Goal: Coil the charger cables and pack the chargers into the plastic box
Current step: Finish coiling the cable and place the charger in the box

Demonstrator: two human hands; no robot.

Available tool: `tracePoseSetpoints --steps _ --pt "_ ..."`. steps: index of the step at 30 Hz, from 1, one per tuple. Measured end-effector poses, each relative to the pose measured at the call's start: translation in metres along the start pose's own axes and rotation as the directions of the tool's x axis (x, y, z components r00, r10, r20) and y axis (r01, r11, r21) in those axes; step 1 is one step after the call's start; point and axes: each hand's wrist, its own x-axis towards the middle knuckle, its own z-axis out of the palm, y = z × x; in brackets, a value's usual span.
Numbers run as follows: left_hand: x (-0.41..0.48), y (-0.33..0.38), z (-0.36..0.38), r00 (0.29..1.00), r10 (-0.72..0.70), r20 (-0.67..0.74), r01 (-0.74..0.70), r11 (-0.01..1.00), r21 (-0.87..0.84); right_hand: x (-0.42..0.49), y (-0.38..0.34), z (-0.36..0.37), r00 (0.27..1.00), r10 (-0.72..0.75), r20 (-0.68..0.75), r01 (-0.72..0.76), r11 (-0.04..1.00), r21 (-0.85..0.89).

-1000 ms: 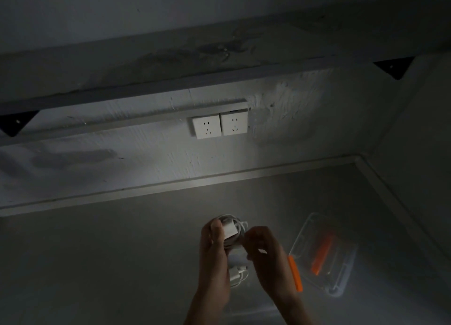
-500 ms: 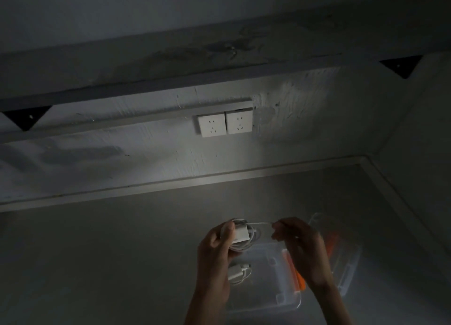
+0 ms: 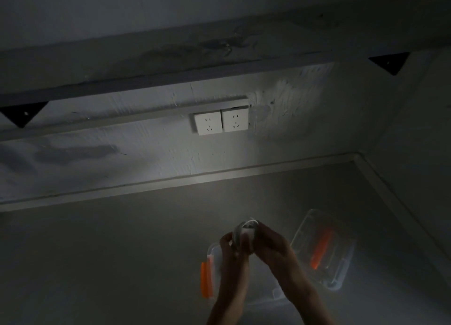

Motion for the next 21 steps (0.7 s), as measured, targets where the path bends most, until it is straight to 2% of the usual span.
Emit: tracePoseSetpoints --steps 1,4,7,9,12,15,17,19,21 --pt "0.0 -0.003 0.0 0.997 -0.01 0.072 0.006 0.998 0.059 0.002 0.006 -0.002 1.0 0.006 -0.025 -0.006 1.0 0.016" --pt "0.0 -0.015 -0.004 0.967 -0.082 0.239 0.061 0.994 0.094 0.002 0.022 -0.01 0.984 0.142 -0.104 -0.142 0.99 0.011" --pt "0.007 -0.027 -0.012 0.942 -0.085 0.326 0.04 0.989 0.145 -0.003 0.024 -0.013 0.967 0.251 -0.046 -0.249 0.967 0.051" --pt "0.017 -0.035 -0.015 0.92 -0.127 0.371 0.065 0.982 0.177 -0.007 0.028 -0.015 0.927 0.374 -0.011 -0.372 0.924 0.091" --pt "0.028 -0.045 -0.022 0.887 -0.271 0.374 0.149 0.935 0.322 -0.011 0.049 -0.019 0.865 0.497 0.071 -0.502 0.859 0.099" --pt "0.036 -0.061 -0.027 0.829 -0.379 0.412 0.209 0.892 0.4 -0.008 0.074 -0.017 0.811 0.583 0.036 -0.584 0.808 0.074" --pt "0.047 -0.071 -0.03 0.812 -0.404 0.422 0.22 0.881 0.42 -0.005 0.087 -0.013 0.772 0.635 0.009 -0.633 0.768 0.094" --pt "0.059 -0.074 -0.031 0.821 -0.405 0.403 0.204 0.867 0.455 -0.001 0.099 -0.01 0.724 0.69 -0.015 -0.671 0.709 0.217" --pt "0.069 -0.084 -0.029 0.834 -0.431 0.345 0.235 0.843 0.483 0.006 0.11 -0.009 0.665 0.747 -0.003 -0.666 0.594 0.451"
